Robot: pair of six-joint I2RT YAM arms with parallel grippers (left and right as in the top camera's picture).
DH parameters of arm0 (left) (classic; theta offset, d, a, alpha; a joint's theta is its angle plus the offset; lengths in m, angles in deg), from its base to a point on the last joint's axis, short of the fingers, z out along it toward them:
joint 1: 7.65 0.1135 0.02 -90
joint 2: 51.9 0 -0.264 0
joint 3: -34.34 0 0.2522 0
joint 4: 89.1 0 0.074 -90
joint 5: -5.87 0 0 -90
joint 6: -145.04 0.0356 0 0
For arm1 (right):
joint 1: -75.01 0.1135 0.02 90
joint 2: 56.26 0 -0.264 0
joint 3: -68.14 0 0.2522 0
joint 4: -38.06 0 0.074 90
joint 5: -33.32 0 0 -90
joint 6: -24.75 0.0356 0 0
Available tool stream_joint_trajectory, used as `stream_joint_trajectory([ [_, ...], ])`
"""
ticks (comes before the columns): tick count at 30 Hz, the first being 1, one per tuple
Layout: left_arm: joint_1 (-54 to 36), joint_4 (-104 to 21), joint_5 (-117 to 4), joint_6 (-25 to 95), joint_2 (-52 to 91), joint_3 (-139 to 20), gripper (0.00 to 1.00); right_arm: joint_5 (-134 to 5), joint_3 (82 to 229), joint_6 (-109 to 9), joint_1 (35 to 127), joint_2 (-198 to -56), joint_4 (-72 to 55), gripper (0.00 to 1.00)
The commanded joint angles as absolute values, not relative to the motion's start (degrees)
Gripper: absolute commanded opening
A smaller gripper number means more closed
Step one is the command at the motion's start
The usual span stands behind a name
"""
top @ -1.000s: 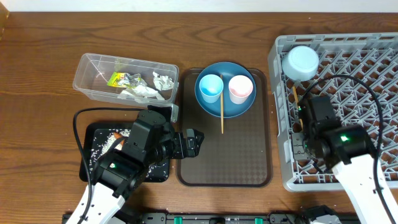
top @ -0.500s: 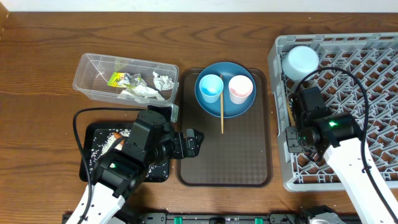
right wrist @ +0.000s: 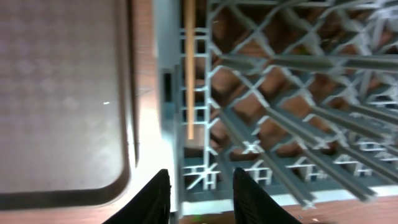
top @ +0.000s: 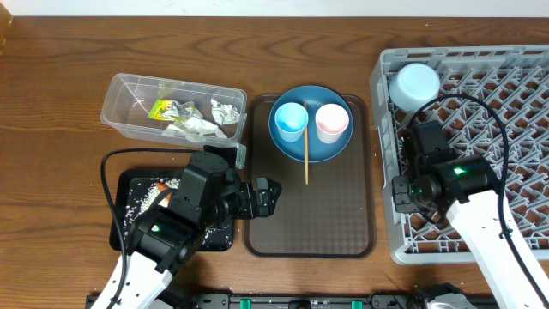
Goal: Sort waste into correct bins and load items into the dishwasher rack
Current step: 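Move the right gripper back over the remaining chopstick on the bowl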
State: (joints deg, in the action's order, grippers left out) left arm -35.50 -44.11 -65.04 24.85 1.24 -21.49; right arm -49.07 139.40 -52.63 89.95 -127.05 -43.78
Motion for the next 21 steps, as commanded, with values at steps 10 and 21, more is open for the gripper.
stream_joint_trajectory([
  [10, -35.26, -44.13, -65.39, 24.93, 1.22, -21.64, 1.0, -66.62, 145.43, -41.7, 89.64, -127.07, -38.97, 0.27],
  [21, -35.26, -44.13, -65.39, 24.96, 1.22, -21.64, 1.0, -64.39, 141.89, -23.52, 99.56, -127.22, -25.57, 0.34],
])
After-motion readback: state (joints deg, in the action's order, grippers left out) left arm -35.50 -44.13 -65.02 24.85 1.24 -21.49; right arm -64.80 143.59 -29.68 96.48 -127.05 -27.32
